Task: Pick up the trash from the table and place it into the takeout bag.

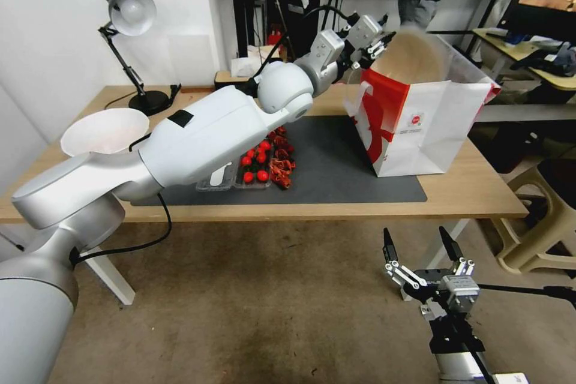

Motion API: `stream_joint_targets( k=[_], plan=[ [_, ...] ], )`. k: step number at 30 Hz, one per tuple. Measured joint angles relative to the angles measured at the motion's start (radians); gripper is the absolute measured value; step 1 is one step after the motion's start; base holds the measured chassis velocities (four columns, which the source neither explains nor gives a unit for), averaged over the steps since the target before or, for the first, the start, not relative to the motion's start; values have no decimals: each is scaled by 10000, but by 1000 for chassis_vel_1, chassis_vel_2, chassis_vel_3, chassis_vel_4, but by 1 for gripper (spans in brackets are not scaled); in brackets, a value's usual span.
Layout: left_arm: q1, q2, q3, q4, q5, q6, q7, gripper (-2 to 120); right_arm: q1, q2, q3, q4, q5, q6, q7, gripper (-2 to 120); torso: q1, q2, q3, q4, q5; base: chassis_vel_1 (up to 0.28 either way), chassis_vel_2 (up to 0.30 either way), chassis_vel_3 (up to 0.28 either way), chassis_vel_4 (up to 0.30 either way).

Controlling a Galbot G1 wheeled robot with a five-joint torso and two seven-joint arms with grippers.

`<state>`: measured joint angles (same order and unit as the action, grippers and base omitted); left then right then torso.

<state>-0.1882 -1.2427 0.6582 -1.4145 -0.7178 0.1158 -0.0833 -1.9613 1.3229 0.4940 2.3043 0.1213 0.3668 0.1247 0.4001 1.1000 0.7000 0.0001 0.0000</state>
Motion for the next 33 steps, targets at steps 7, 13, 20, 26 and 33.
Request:
stream_joint_targets(
  k=[7, 13, 20, 26, 33],
  plan=[
    [16, 10, -16, -40, -11, -14, -55, 63, -13, 26, -26, 27, 1, 17, -37, 100, 0, 0, 0, -1, -1, 0, 0, 0, 0],
    [169, 64, -199, -262, -108, -15, -352, 94, -44, 92, -84, 45, -42, 65, -96, 100, 0, 0, 0, -2, 0, 0, 0, 0, 0],
    [1176, 791, -968, -1123, -790, 340, -1250, 100, -81, 95, -96, 119, -77, 68, -97, 100, -1, 0, -1, -4, -1, 0, 0, 0, 0],
    [4114, 2956, -3247, -3132, -746, 501, -1566, 100, -100, 25, -144, 173, -97, 71, -97, 100, 0, 1, -1, -1, -8, 0, 0, 0, 0],
    [10629, 5161, -7904, -5922, 96, -103, -1048, 100, -72, -347, -196, 319, 19, 52, -88, 100, -4, 1, -3, 0, -1, 0, 0, 0, 0]
  ],
)
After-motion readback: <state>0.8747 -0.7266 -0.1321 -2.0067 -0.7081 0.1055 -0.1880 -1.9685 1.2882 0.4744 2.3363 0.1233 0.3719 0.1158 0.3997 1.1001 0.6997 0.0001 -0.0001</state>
